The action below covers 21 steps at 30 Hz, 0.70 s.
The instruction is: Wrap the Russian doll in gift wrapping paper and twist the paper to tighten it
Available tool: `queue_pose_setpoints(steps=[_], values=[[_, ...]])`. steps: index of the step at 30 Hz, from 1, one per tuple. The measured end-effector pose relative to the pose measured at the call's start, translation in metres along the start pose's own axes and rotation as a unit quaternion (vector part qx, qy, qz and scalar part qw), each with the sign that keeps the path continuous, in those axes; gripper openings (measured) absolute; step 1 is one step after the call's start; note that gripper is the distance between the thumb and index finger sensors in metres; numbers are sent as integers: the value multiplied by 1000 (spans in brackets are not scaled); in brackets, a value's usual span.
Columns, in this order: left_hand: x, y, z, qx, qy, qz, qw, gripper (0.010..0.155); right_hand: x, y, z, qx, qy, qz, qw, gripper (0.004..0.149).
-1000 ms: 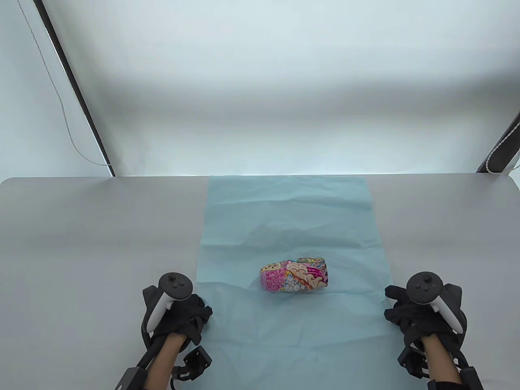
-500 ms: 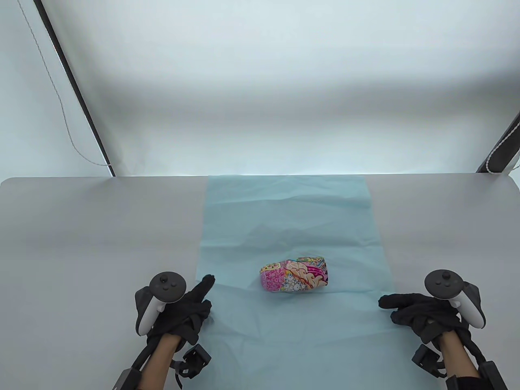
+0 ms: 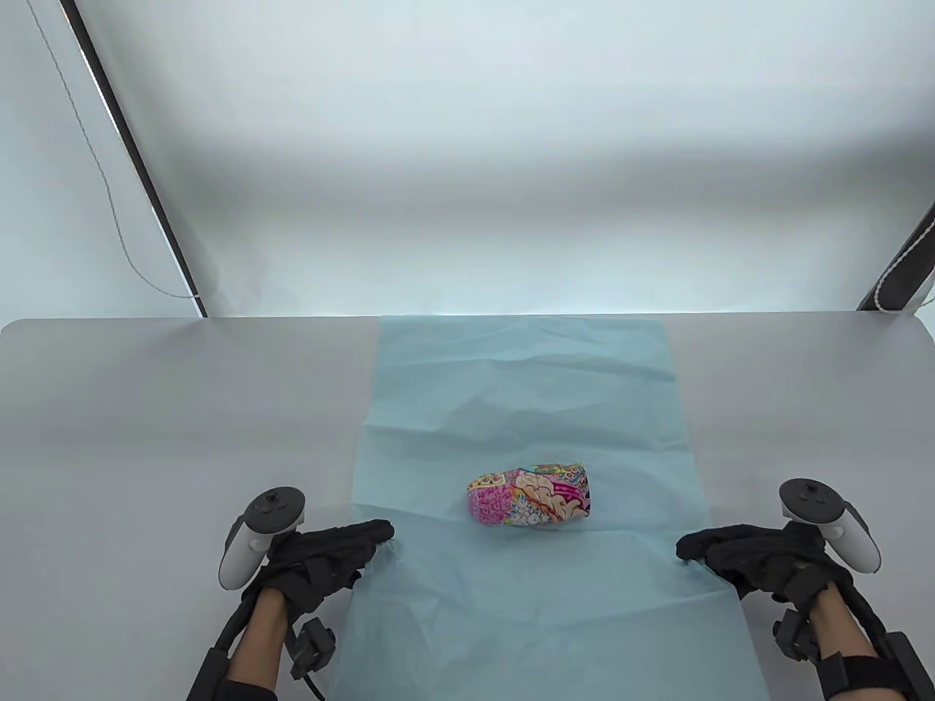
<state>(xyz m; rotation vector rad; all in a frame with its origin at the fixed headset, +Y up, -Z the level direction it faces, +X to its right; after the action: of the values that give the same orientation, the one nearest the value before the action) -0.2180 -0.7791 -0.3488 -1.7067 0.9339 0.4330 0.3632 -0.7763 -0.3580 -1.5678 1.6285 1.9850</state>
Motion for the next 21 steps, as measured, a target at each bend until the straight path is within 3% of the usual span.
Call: queue_pose_setpoints(steps=[1, 6, 13, 16, 20, 21], values=[[-2, 1, -1, -8, -3, -22, 1000, 63, -1, 0, -2, 0, 3, -2, 1000, 53], [-7, 8, -4, 0, -5, -23, 1000, 64, -4, -1, 4, -43, -13, -13, 999, 57], [-5, 11, 2, 43, 10, 1, 999, 69, -5, -4, 8, -95, -12, -61, 994, 62], [-1, 15, 2, 84, 25, 50, 995, 64, 0, -2, 10, -129, -1, -90, 988, 60], [5, 16, 6, 142, 14, 198, 970, 47, 7, 1, 13, -189, 25, -158, 969, 49], [7, 14, 8, 143, 9, 208, 968, 43, 7, 1, 13, -193, 27, -169, 966, 47]])
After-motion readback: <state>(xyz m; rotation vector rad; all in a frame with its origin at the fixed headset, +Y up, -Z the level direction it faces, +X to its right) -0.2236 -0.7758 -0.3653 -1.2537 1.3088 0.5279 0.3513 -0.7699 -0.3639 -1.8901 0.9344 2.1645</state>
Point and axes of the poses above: the tracker on the back of each hand, its own z axis roughly to the thumb side, its own x axis roughly from the wrist to the fingertips, y = z × x, the point moved 2 cm from there along x, roughly from the wrist to the fingertips, and after that the axes turned 11 degrees about -x, right-handed, at the moved point
